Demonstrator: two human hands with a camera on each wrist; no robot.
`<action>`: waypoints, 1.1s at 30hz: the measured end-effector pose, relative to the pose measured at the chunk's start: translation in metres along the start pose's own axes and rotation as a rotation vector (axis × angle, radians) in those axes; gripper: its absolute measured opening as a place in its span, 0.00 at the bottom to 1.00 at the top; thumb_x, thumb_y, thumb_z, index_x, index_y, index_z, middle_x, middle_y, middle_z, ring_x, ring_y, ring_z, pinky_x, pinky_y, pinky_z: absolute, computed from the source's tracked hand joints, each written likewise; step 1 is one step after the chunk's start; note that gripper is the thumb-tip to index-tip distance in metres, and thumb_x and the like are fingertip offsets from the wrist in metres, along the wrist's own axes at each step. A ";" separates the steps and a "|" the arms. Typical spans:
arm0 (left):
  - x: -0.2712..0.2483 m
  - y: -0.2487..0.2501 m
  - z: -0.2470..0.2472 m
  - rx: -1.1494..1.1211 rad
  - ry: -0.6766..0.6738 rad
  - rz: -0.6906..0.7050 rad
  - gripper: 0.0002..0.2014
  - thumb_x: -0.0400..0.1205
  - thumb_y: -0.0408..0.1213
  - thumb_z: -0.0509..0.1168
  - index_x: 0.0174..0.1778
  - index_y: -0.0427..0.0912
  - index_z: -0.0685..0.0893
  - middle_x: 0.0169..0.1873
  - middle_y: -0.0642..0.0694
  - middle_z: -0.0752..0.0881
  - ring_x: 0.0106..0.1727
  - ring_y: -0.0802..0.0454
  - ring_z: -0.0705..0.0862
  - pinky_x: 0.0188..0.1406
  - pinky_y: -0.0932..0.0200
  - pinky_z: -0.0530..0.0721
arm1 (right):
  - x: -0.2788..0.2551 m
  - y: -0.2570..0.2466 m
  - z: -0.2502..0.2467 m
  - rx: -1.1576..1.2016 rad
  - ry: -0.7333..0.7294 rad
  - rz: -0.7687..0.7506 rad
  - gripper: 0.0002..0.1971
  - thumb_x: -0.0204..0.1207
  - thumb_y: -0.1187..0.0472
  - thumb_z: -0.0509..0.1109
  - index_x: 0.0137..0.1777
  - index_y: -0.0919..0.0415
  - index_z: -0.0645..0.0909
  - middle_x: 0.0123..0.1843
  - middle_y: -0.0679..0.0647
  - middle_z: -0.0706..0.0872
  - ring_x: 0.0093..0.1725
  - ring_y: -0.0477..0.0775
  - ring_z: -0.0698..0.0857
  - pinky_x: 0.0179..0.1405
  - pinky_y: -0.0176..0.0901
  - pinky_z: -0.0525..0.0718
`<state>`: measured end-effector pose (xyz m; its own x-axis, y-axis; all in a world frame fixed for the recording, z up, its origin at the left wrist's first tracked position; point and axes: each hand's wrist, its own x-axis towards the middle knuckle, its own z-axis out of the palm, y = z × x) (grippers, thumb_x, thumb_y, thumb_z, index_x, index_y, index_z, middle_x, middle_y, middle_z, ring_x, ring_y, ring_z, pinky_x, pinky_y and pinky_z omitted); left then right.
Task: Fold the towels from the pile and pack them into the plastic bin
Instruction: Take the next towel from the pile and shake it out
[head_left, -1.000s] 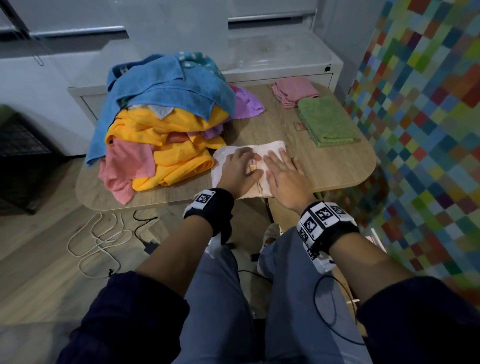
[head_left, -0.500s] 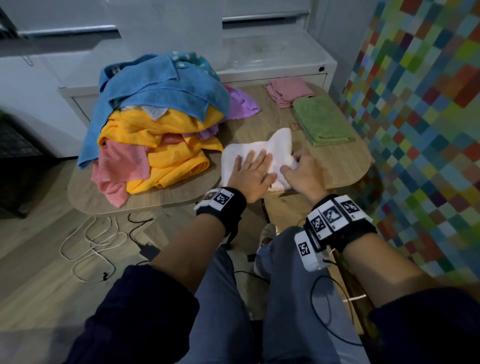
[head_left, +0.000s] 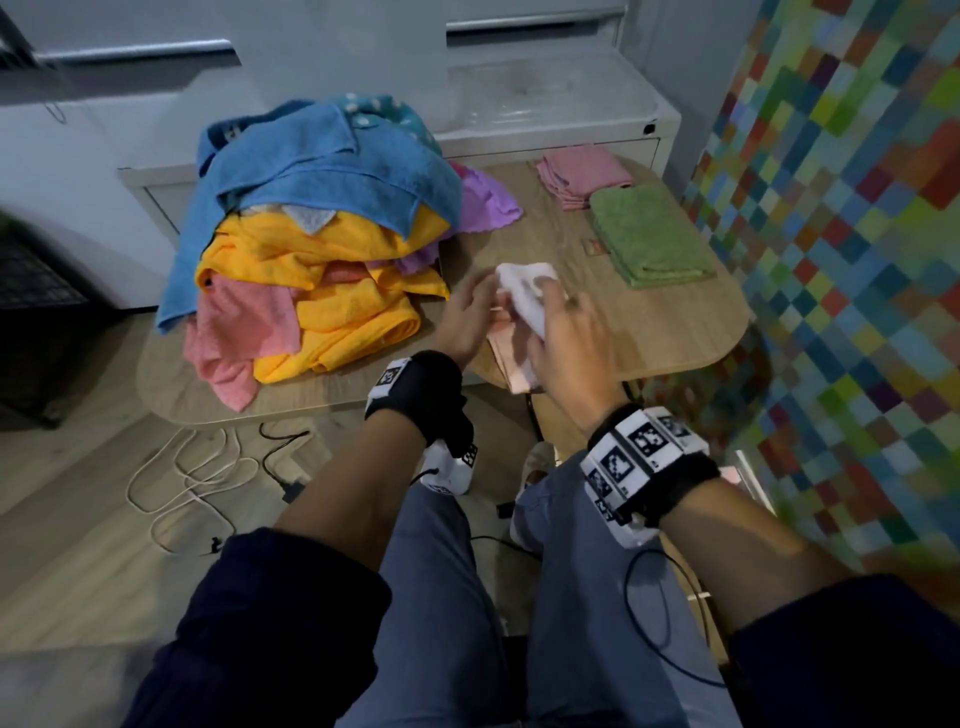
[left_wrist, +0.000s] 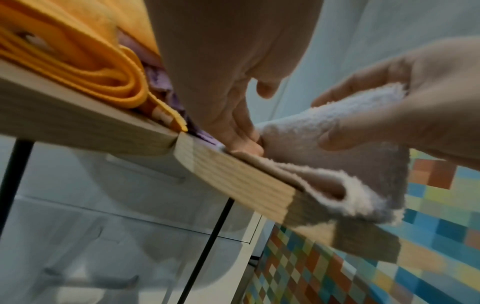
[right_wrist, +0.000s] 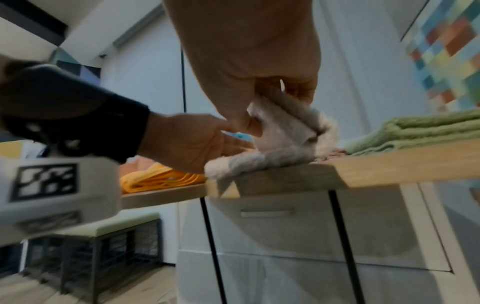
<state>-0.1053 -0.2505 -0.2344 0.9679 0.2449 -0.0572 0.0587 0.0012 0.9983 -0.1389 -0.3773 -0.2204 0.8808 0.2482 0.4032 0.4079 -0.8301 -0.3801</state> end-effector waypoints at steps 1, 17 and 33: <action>0.002 -0.002 -0.002 -0.025 0.033 -0.030 0.18 0.85 0.43 0.57 0.68 0.39 0.71 0.58 0.37 0.82 0.45 0.58 0.84 0.43 0.66 0.81 | -0.004 -0.004 0.005 -0.036 -0.014 -0.033 0.26 0.71 0.65 0.70 0.70 0.63 0.73 0.54 0.66 0.84 0.58 0.67 0.79 0.52 0.55 0.75; 0.006 -0.003 -0.007 0.831 -0.073 0.115 0.29 0.79 0.32 0.65 0.76 0.37 0.64 0.72 0.32 0.69 0.74 0.36 0.67 0.74 0.49 0.64 | -0.023 0.016 0.026 0.372 -0.036 -0.100 0.22 0.82 0.52 0.54 0.44 0.67 0.84 0.45 0.61 0.87 0.49 0.60 0.85 0.56 0.40 0.73; 0.025 0.033 0.021 0.249 -0.108 -0.015 0.36 0.64 0.43 0.70 0.67 0.30 0.72 0.58 0.34 0.81 0.59 0.38 0.83 0.57 0.43 0.82 | 0.065 0.036 -0.028 0.737 -0.272 0.634 0.20 0.74 0.68 0.66 0.66 0.70 0.74 0.56 0.62 0.83 0.49 0.58 0.84 0.38 0.42 0.80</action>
<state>-0.0739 -0.2651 -0.2035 0.9860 0.1421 -0.0868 0.1191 -0.2377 0.9640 -0.0736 -0.4045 -0.1845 0.9742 0.0494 -0.2204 -0.1891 -0.3554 -0.9154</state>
